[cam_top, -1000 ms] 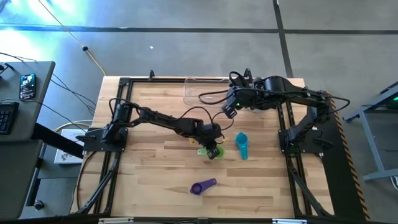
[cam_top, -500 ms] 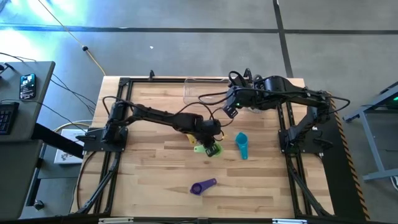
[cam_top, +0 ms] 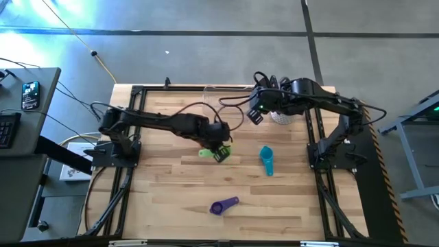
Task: Nest measuring cups in basket
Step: Stack the green measuring cup on the top of the yellow measuring cup
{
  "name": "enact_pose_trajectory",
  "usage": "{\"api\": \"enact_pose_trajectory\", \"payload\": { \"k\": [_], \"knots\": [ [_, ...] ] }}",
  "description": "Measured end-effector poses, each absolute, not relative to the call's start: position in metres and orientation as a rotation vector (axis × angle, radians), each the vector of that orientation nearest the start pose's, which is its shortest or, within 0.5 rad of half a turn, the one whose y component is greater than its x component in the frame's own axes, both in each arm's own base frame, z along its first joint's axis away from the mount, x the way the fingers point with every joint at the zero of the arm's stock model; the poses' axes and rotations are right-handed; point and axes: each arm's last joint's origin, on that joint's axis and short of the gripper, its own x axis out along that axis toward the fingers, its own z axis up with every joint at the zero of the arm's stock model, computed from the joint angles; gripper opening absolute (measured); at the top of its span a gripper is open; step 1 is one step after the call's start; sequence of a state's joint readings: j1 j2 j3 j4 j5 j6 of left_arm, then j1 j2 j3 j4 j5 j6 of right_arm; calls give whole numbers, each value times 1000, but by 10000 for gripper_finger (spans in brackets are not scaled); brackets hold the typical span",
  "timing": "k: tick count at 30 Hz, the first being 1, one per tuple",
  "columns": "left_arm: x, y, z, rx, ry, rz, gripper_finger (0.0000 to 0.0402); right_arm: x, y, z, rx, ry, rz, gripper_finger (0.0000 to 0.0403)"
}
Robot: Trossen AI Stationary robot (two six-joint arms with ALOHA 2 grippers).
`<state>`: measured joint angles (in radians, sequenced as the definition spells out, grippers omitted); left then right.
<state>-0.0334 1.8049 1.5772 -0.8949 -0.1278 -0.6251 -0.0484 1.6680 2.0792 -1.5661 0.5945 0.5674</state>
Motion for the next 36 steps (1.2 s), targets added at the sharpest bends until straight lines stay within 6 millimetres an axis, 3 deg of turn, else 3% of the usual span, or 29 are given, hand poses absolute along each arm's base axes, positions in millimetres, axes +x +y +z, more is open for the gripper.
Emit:
{"api": "enact_pose_trajectory", "payload": {
  "k": [15,21,28,36],
  "knots": [
    [307,-1,330,-538,1029,740,9,279,-57,436,160,938,-910,74],
    [296,3,338,-544,1010,792,9,275,-74,436,215,923,-978,74],
    [285,15,327,-530,1102,875,9,272,-89,435,331,920,-995,74],
    [281,17,307,-598,1169,853,9,266,-103,434,395,907,-1045,74]
  ]
}}
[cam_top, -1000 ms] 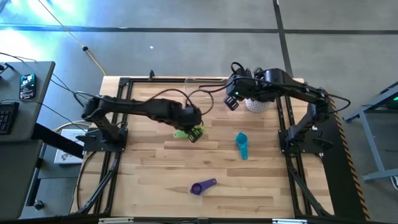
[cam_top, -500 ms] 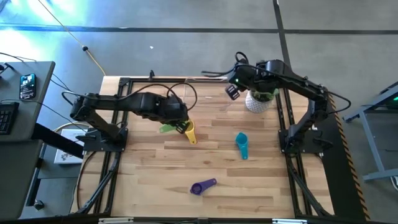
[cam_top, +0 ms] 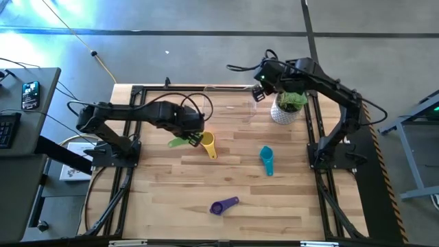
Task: Nest measuring cups in basket
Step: Stack the green measuring cup on the top of the yellow measuring cup
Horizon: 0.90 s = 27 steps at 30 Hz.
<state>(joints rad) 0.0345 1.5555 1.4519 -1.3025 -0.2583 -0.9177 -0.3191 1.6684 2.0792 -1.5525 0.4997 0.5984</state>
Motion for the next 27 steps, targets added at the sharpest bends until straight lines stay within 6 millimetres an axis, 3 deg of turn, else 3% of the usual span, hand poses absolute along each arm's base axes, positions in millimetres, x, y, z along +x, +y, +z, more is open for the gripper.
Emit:
{"api": "enact_pose_trajectory", "payload": {
  "k": [11,27],
  "knots": [
    [300,18,287,-862,899,930,10,256,-127,434,291,996,-1021,74],
    [298,7,256,-1113,593,1238,10,256,-135,435,174,1054,-872,74]
  ]
}}
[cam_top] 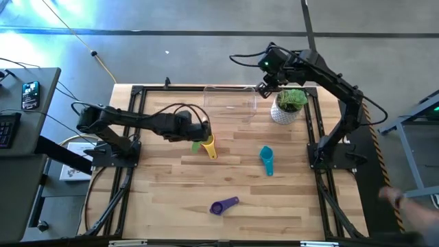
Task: Nest measuring cups in basket
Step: Stack the green measuring cup on the top of the yellow measuring cup
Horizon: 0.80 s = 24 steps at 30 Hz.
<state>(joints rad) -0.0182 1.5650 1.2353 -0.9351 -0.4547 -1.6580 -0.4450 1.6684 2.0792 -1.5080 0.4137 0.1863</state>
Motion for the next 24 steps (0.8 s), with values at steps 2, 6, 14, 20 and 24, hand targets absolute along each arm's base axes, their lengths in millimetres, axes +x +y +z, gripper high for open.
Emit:
{"api": "enact_pose_trajectory", "payload": {
  "k": [2,6,14,20,24],
  "knots": [
    [297,6,251,-1120,554,1260,10,258,-136,436,159,1043,-861,74],
    [299,2,247,-1132,509,1282,10,260,-137,437,145,1018,-853,74],
    [325,-1,218,-1159,459,1288,10,262,-138,439,106,1009,-834,74],
    [328,-3,209,-1191,483,1306,10,262,-138,439,78,1022,-820,74],
    [323,-4,210,-1181,502,1326,10,262,-138,439,76,1023,-819,74]
  ]
}}
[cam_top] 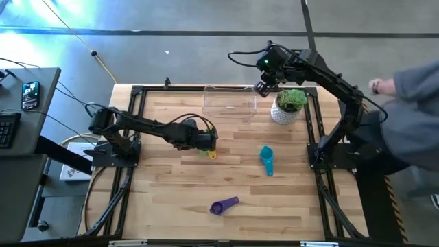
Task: Nest measuring cups in basket
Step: Stack the green measuring cup on the top of the yellow measuring cup
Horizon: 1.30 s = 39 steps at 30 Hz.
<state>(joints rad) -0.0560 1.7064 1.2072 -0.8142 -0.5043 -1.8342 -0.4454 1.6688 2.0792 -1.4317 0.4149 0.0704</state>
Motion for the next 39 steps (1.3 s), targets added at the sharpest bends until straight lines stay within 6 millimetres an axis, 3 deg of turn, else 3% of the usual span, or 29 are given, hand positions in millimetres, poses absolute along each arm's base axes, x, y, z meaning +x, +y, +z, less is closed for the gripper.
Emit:
{"api": "enact_pose_trajectory", "payload": {
  "k": [39],
  "knots": [
    [324,6,206,-1277,616,1329,23,262,-138,439,47,1038,-797,74]
  ]
}}
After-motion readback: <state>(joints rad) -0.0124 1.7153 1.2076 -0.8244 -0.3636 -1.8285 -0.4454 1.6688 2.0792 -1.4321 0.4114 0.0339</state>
